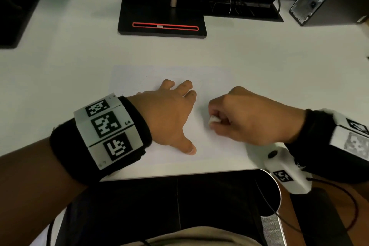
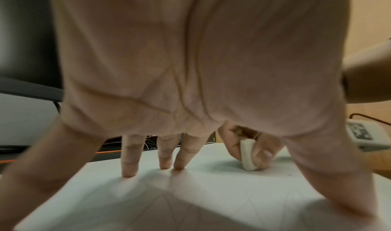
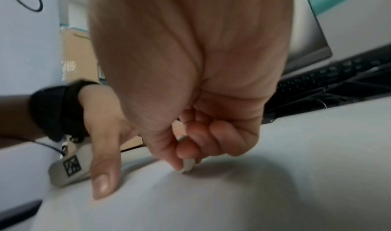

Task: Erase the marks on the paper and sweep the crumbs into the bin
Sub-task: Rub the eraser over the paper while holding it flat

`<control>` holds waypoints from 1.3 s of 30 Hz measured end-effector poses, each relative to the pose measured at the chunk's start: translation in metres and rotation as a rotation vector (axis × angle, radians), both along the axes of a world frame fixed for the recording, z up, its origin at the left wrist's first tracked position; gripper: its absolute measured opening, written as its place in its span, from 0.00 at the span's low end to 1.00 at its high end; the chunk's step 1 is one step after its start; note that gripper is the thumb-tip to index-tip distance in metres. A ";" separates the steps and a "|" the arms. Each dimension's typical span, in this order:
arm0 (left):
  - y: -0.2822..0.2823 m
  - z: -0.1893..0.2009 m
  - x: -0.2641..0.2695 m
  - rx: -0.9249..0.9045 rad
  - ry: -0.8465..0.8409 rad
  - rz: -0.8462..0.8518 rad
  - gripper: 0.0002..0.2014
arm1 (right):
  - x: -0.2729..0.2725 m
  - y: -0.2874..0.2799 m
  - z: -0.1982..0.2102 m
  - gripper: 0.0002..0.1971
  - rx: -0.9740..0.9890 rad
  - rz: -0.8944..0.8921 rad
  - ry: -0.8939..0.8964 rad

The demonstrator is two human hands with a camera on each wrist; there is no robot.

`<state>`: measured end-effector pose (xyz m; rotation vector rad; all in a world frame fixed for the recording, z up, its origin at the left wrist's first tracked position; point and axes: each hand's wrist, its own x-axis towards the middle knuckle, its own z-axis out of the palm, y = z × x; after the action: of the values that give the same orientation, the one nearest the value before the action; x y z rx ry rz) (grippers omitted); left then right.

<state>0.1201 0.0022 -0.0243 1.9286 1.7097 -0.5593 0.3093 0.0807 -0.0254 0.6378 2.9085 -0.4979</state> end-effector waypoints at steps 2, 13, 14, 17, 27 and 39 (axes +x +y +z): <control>0.000 0.000 0.000 0.003 0.003 -0.006 0.62 | 0.001 0.010 0.001 0.12 0.038 -0.067 0.010; 0.000 0.001 0.000 0.004 -0.004 -0.001 0.61 | 0.000 0.018 -0.001 0.13 0.099 -0.193 0.027; 0.000 0.001 0.000 0.003 -0.004 -0.001 0.61 | 0.000 0.020 -0.001 0.13 0.113 -0.222 0.035; 0.000 0.000 0.000 0.007 -0.007 0.000 0.61 | -0.005 0.005 -0.002 0.12 0.073 -0.148 0.011; 0.000 0.001 0.001 0.006 -0.008 0.003 0.61 | -0.009 0.009 -0.002 0.13 0.007 -0.159 0.011; 0.000 0.001 0.000 -0.007 -0.015 0.009 0.61 | -0.010 0.019 0.000 0.17 -0.063 -0.223 -0.035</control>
<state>0.1203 0.0017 -0.0236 1.9148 1.7039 -0.5449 0.2998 0.1002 -0.0249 0.9578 2.7909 -0.5942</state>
